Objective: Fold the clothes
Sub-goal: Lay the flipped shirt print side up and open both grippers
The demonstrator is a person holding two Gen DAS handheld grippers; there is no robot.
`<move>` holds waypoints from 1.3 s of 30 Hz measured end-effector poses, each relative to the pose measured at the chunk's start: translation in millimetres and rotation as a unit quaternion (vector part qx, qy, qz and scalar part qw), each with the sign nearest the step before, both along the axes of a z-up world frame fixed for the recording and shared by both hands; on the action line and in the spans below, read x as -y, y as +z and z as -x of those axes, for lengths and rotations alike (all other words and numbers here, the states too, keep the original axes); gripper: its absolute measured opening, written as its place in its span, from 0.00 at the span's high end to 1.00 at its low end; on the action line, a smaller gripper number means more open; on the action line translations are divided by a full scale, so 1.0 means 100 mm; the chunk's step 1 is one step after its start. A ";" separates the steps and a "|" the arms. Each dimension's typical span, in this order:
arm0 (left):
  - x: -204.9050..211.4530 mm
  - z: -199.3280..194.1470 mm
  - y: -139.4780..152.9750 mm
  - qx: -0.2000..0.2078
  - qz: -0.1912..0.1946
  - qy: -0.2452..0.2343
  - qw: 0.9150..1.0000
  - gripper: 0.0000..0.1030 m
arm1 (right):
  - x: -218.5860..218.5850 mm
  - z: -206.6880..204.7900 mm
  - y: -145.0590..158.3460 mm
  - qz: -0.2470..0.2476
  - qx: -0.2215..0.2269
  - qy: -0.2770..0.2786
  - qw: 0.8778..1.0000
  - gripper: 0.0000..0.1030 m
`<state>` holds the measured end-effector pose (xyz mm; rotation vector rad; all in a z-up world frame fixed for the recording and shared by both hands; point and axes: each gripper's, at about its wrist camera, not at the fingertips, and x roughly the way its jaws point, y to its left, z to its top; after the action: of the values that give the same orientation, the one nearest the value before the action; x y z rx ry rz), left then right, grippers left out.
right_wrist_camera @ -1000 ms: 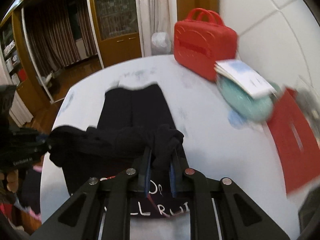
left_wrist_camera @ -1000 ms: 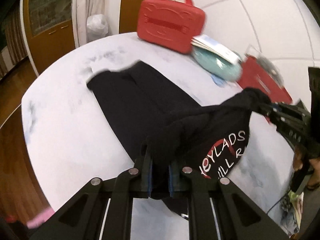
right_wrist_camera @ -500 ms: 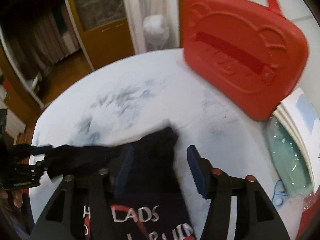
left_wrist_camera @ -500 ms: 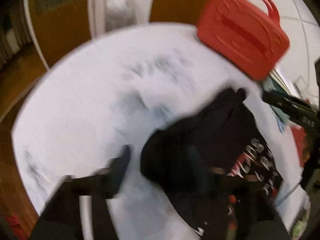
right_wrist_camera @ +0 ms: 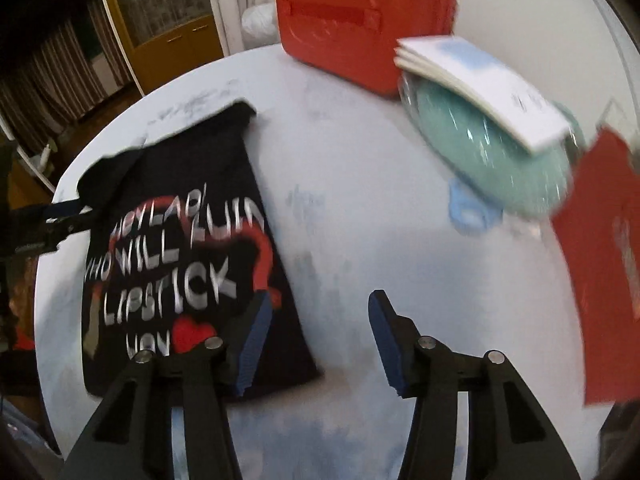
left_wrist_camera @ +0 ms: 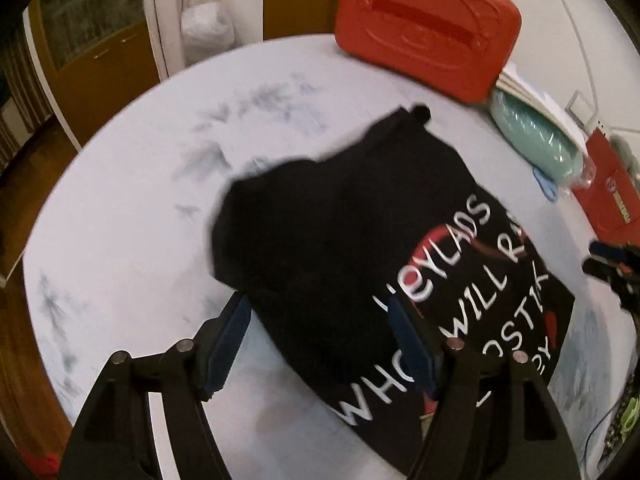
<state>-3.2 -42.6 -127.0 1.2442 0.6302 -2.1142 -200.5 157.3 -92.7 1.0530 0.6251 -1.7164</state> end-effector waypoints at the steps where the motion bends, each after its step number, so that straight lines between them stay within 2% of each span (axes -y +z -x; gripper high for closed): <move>1: 0.03 0.04 -0.03 0.001 -0.004 0.001 1.000 0.30 | -0.06 -0.01 -0.02 0.004 0.006 0.000 1.000 0.56; 4: 0.21 0.16 -0.08 0.001 -0.005 0.006 1.000 0.30 | -0.14 -0.05 -0.06 0.014 0.025 0.004 1.000 0.66; 6: 0.35 0.24 -0.11 0.000 -0.004 0.010 1.000 0.30 | -0.16 -0.06 -0.11 0.017 0.041 0.006 0.999 0.67; 11: 0.80 0.31 -0.22 0.054 0.053 0.060 0.995 0.30 | -0.08 -0.05 -0.34 -0.006 0.062 0.005 0.998 0.67; 14: 0.91 0.23 -0.24 0.053 0.038 0.073 0.995 0.29 | -0.07 -0.01 -0.47 -0.030 0.049 -0.010 0.998 0.67; 15: 0.88 0.19 -0.21 0.056 0.047 0.074 0.995 0.29 | -0.08 0.01 -0.48 -0.031 0.045 -0.014 0.998 0.67; 19: 0.57 -0.06 -0.06 0.033 0.041 0.074 0.996 0.28 | -0.21 0.06 -0.36 -0.002 0.041 -0.018 0.999 0.67; 22: 0.11 -0.25 -0.01 0.017 0.023 0.062 0.998 0.28 | -0.35 0.01 -0.24 0.024 0.048 0.010 0.998 0.54; 29: -0.95 -0.49 -0.11 0.006 0.014 0.082 0.997 0.26 | -0.50 -0.16 -0.30 0.038 0.026 0.081 0.996 0.51; 32: -1.30 -0.44 -0.26 0.012 0.012 0.075 0.997 0.26 | -0.52 -0.21 -0.36 0.041 0.014 0.113 0.993 0.47; 36: -1.60 -0.37 -0.35 0.018 0.042 0.080 0.996 0.26 | -0.55 -0.29 -0.45 0.044 -0.003 0.155 0.987 0.45; 39: -1.71 -0.32 -0.36 0.022 0.075 0.102 0.992 0.24 | -0.56 -0.34 -0.51 0.047 -0.016 0.186 0.981 0.43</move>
<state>28.6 128.5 -163.5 1.0935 0.5441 -1.9223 -166.7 213.7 -143.5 0.7873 0.7051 -1.4226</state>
